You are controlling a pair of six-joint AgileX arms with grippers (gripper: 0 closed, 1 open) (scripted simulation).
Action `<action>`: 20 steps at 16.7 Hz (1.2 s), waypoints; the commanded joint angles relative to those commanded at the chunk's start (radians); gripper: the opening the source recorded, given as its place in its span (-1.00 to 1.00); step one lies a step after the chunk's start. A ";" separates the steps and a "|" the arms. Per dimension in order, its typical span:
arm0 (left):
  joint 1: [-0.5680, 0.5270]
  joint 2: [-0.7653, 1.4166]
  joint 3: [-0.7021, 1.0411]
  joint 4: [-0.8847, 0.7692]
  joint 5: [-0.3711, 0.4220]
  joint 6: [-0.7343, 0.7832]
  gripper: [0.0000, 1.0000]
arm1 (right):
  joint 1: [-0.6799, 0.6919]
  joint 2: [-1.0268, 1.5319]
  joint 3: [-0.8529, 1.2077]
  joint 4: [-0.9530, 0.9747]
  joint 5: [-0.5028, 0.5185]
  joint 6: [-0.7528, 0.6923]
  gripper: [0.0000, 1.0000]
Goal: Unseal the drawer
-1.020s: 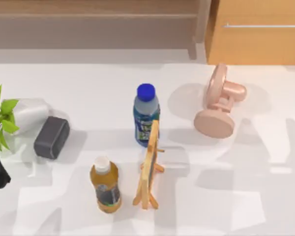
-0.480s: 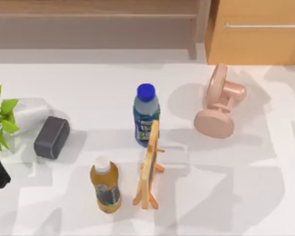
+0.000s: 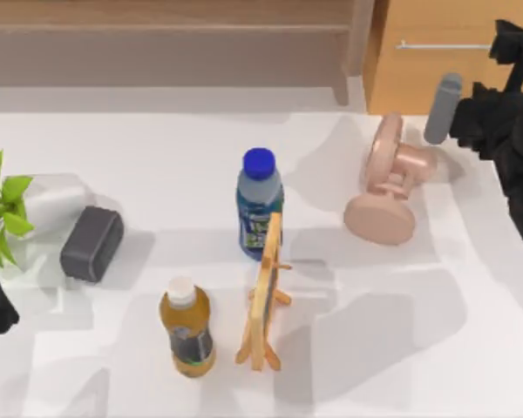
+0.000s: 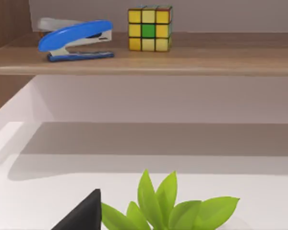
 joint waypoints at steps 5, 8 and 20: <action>0.000 0.000 0.000 0.000 0.000 0.000 1.00 | 0.000 0.001 -0.004 0.000 0.002 -0.003 1.00; 0.000 0.000 0.000 0.000 0.000 0.000 1.00 | -0.017 0.006 0.028 -0.020 -0.016 -0.005 1.00; 0.000 0.000 0.000 0.000 0.000 0.000 1.00 | -0.009 0.056 0.118 -0.062 -0.008 -0.006 0.40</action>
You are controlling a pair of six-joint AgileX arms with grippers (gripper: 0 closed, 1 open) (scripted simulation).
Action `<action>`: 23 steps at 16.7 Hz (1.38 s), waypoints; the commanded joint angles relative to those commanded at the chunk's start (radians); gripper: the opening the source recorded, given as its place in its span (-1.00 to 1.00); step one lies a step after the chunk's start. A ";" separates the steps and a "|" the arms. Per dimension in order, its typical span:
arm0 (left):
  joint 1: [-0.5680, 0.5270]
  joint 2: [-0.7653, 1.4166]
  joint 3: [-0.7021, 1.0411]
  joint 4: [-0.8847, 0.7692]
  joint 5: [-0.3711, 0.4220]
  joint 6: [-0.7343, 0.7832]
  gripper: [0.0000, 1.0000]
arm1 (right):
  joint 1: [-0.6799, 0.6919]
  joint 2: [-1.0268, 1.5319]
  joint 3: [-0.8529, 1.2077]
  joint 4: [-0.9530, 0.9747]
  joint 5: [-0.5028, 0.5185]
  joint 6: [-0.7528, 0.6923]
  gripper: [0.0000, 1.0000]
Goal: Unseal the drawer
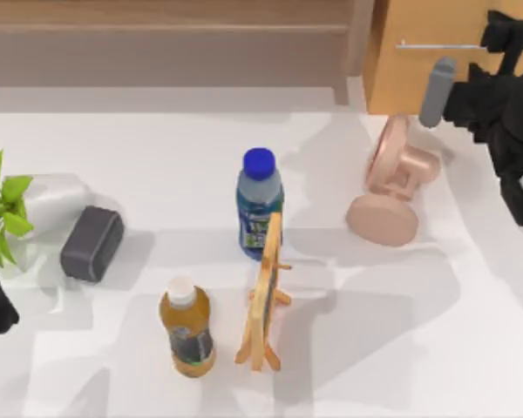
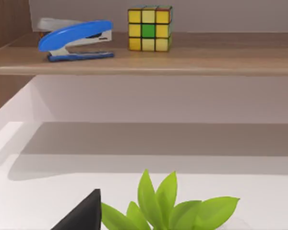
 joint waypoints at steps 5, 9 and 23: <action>0.000 0.000 0.000 0.000 0.000 0.000 1.00 | 0.000 0.000 0.000 0.000 0.000 0.000 -0.36; 0.000 0.000 0.000 0.000 0.000 0.000 1.00 | 0.000 0.000 0.000 0.000 0.000 0.000 -0.96; 0.000 0.000 0.000 0.000 0.000 0.000 1.00 | -0.013 -0.060 -0.075 0.041 0.000 -0.003 -1.00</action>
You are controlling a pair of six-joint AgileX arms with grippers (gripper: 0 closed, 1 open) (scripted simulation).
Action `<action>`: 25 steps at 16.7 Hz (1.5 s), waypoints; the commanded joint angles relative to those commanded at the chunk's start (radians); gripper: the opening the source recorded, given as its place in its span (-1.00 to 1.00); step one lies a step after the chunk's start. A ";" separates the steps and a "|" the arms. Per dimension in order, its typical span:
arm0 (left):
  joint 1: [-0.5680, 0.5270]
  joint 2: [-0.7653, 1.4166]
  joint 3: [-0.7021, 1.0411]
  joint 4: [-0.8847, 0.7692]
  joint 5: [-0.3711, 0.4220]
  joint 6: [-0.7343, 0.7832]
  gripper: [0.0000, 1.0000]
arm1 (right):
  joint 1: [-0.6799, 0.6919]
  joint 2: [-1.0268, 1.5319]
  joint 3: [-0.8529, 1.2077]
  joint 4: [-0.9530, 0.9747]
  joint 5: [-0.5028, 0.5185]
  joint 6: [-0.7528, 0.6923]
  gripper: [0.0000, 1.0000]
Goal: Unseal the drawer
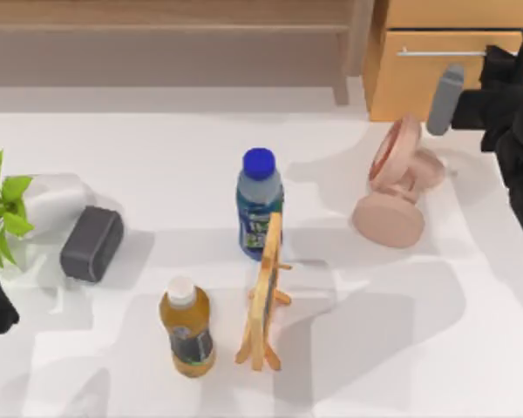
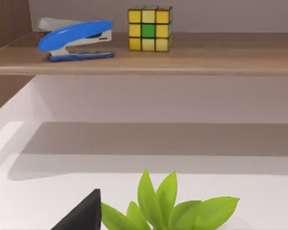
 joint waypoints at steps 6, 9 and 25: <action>0.000 0.000 0.000 0.000 0.000 0.000 1.00 | 0.039 -0.073 -0.184 0.106 0.024 0.008 -1.00; 0.000 0.000 0.000 0.000 0.000 0.000 1.00 | 0.047 -0.063 -0.214 0.118 0.033 0.007 -1.00; 0.000 0.000 0.000 0.000 0.000 0.000 1.00 | 0.087 -0.160 -0.475 0.275 0.079 0.010 -1.00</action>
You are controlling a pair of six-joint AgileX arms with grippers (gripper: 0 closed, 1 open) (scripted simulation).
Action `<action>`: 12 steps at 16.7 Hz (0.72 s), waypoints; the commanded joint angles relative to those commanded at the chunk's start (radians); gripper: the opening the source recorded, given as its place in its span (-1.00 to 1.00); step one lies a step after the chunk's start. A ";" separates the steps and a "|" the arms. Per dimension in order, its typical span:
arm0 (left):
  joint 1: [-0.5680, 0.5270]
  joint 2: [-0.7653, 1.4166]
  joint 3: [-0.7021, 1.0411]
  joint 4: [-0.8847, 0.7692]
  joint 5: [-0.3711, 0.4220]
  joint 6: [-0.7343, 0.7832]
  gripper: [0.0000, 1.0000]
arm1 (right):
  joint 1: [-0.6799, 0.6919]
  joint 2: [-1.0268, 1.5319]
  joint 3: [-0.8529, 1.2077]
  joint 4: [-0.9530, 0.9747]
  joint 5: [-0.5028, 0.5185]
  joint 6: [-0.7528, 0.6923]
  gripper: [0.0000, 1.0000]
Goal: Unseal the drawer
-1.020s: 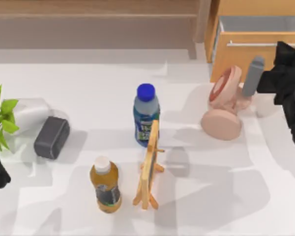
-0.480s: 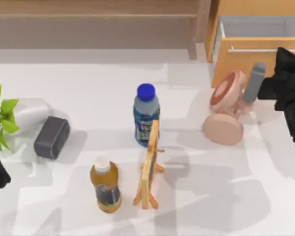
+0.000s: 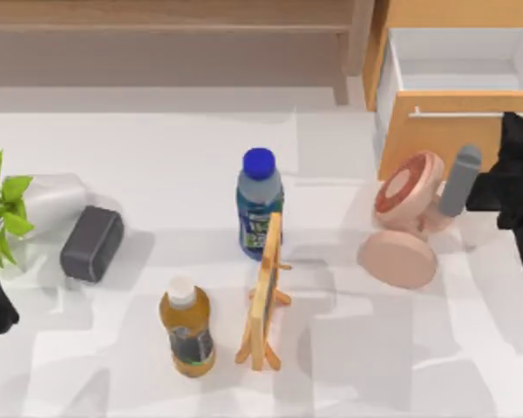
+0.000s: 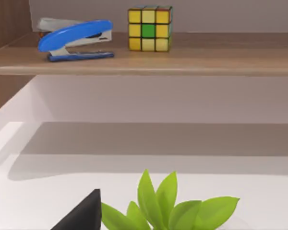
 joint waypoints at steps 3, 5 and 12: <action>0.000 0.000 0.000 0.000 0.000 0.000 1.00 | 0.000 0.003 0.005 -0.002 -0.002 -0.001 -1.00; 0.000 0.000 0.000 0.000 0.000 0.000 1.00 | 0.006 0.000 -0.011 0.011 0.003 -0.003 -1.00; 0.000 0.000 0.000 0.000 0.000 0.000 1.00 | 0.046 -0.037 -0.146 0.110 0.042 0.000 -1.00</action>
